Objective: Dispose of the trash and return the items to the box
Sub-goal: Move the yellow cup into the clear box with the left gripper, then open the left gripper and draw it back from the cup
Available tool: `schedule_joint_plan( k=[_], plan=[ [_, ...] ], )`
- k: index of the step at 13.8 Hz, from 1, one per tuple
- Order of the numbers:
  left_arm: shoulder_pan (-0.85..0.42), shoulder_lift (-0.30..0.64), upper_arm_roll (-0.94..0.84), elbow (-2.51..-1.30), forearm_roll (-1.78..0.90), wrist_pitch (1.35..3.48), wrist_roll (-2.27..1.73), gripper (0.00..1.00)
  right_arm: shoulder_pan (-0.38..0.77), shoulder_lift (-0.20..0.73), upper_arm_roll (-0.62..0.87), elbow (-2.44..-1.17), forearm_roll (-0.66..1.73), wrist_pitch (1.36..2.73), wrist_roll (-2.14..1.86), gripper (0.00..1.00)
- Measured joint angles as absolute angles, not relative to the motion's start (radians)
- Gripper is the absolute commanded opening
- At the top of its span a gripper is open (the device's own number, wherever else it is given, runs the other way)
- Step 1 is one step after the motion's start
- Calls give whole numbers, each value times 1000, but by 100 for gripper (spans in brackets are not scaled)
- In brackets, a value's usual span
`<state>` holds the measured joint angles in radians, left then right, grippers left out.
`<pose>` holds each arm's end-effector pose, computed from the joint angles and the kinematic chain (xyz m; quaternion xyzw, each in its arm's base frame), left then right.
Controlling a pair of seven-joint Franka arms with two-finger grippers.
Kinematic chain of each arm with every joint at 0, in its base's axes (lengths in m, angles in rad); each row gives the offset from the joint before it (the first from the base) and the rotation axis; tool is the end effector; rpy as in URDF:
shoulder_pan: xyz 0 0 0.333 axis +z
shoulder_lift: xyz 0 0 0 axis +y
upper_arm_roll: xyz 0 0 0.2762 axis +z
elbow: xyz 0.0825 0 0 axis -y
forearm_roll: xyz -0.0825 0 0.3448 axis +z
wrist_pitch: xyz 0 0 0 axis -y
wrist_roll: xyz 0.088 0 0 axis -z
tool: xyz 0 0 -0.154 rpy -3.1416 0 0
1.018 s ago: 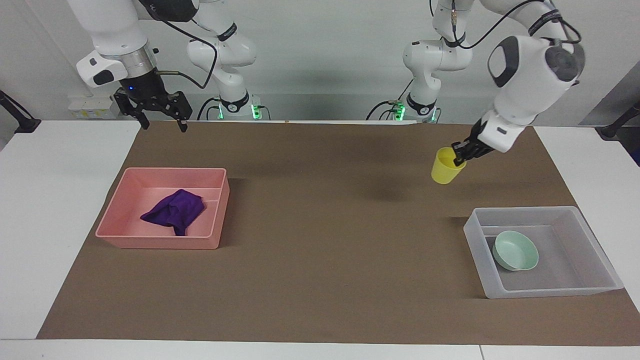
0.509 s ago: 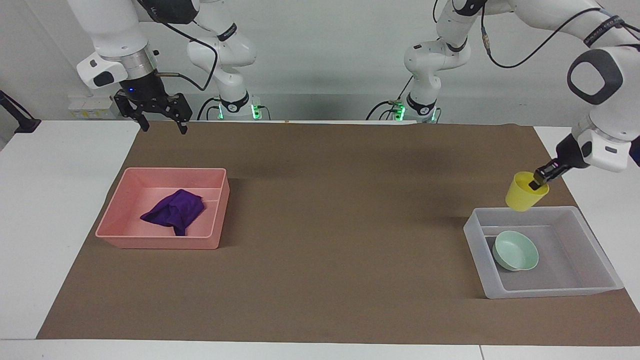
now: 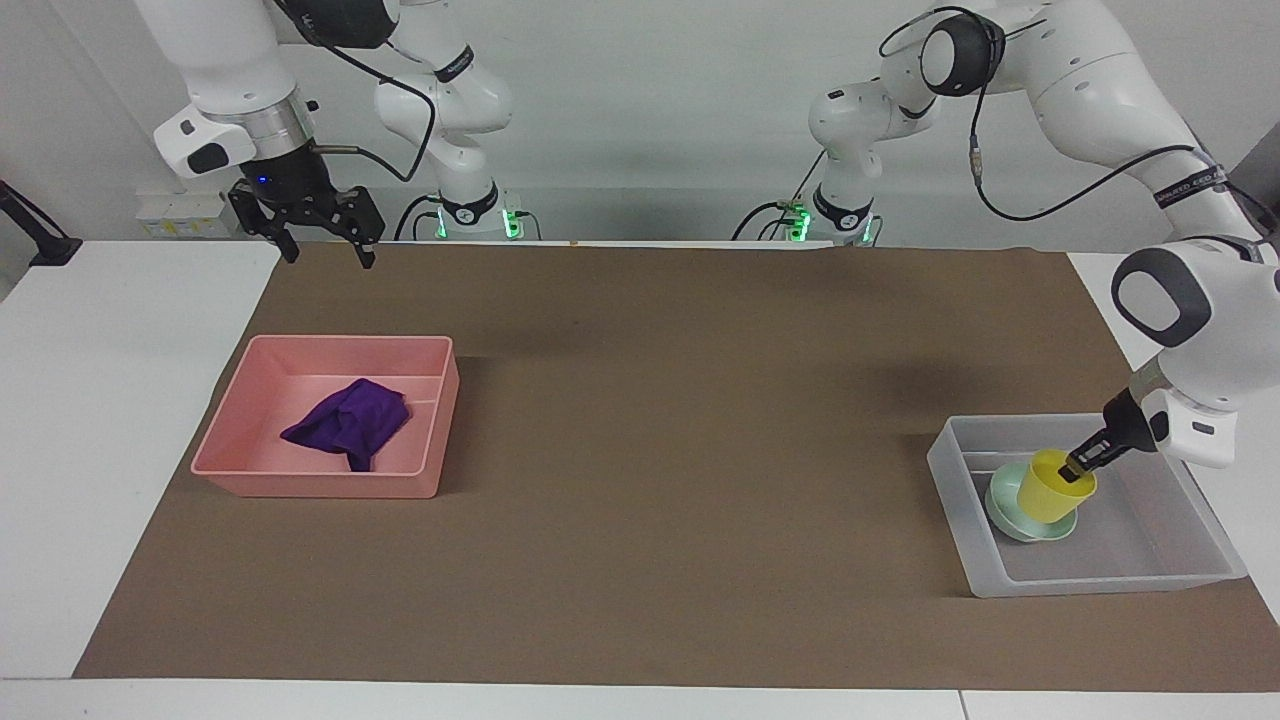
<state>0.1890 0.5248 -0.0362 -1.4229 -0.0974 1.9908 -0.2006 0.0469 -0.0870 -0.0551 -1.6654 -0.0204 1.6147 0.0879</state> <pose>0.6490 0.0928 0.3313 0.9788 0.1966 0.0203 0.0544 0.4971 -0.0080 0.5444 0.9987 -0.0477 0.0184 0.0071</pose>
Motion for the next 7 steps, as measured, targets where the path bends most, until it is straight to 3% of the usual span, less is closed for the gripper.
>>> schedule_joint_plan(
  k=[1, 2, 3, 4, 7],
  plan=[
    [189, 536, -36, -1421, -97, 1994, -200, 0, 47, -87, -55, -1666, -20, 1615, 88, 100],
    [189, 544, -37, -1420, -97, 1996, -196, 15, 47, -88, -55, -1666, -20, 1615, 88, 100],
    [189, 550, -37, -1420, -96, 1996, -188, 83, 47, -88, -55, -1666, -20, 1615, 88, 100],
    [189, 554, -37, -1420, -96, 1996, -170, 100, 47, -88, -55, -1666, -20, 1615, 88, 100],
    [189, 562, -37, -1419, -96, 2000, -91, 100, 47, -89, -55, -1666, -20, 1615, 88, 100]
  ],
)
